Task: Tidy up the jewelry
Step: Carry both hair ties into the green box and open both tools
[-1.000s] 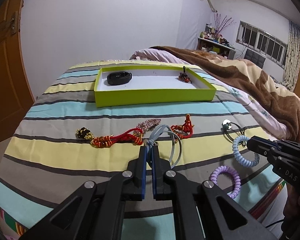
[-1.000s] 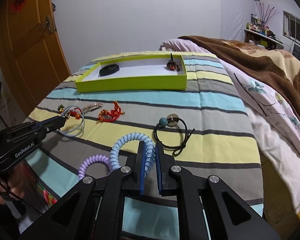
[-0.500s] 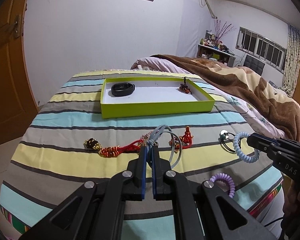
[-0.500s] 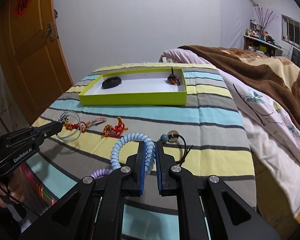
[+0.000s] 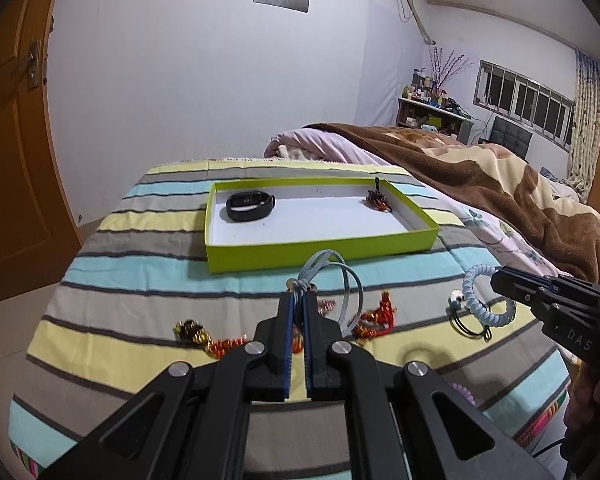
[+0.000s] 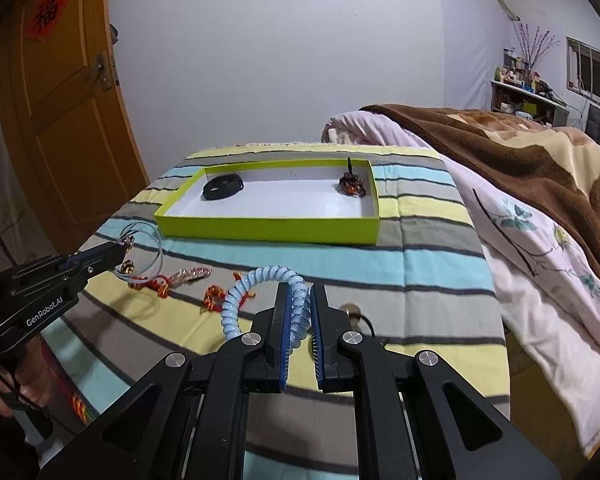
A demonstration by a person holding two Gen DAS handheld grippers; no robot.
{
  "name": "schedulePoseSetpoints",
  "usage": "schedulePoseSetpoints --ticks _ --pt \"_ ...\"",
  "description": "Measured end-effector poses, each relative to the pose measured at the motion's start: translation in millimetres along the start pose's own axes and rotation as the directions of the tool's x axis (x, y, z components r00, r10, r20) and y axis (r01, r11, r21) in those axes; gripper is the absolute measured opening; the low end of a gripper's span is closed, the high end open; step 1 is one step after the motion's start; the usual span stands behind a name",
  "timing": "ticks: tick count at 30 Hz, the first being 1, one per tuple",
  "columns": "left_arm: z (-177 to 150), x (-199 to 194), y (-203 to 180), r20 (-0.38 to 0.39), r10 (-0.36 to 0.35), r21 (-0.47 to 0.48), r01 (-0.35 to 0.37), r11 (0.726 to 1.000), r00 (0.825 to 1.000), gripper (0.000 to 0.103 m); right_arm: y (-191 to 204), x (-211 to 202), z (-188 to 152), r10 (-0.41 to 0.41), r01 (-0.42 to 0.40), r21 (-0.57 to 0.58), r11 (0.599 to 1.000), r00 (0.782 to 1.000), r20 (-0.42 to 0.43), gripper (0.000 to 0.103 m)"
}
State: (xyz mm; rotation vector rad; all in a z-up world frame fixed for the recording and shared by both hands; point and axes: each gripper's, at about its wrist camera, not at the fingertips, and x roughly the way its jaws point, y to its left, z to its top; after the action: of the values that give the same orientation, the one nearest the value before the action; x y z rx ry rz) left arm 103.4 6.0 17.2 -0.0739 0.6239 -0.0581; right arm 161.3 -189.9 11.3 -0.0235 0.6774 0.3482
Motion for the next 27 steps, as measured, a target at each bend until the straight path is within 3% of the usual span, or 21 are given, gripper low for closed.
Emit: schedulePoseSetpoints --ticks 14,27 --pt "31.6 27.9 20.4 0.023 0.029 -0.003 -0.029 1.000 0.999 0.005 -5.7 26.8 37.0 -0.013 0.014 -0.030 0.999 1.000 0.024 0.009" --pt "55.6 68.1 41.2 0.021 0.067 -0.023 -0.066 0.998 0.998 0.005 -19.6 76.2 72.3 -0.031 0.032 -0.035 0.999 0.999 0.026 0.009"
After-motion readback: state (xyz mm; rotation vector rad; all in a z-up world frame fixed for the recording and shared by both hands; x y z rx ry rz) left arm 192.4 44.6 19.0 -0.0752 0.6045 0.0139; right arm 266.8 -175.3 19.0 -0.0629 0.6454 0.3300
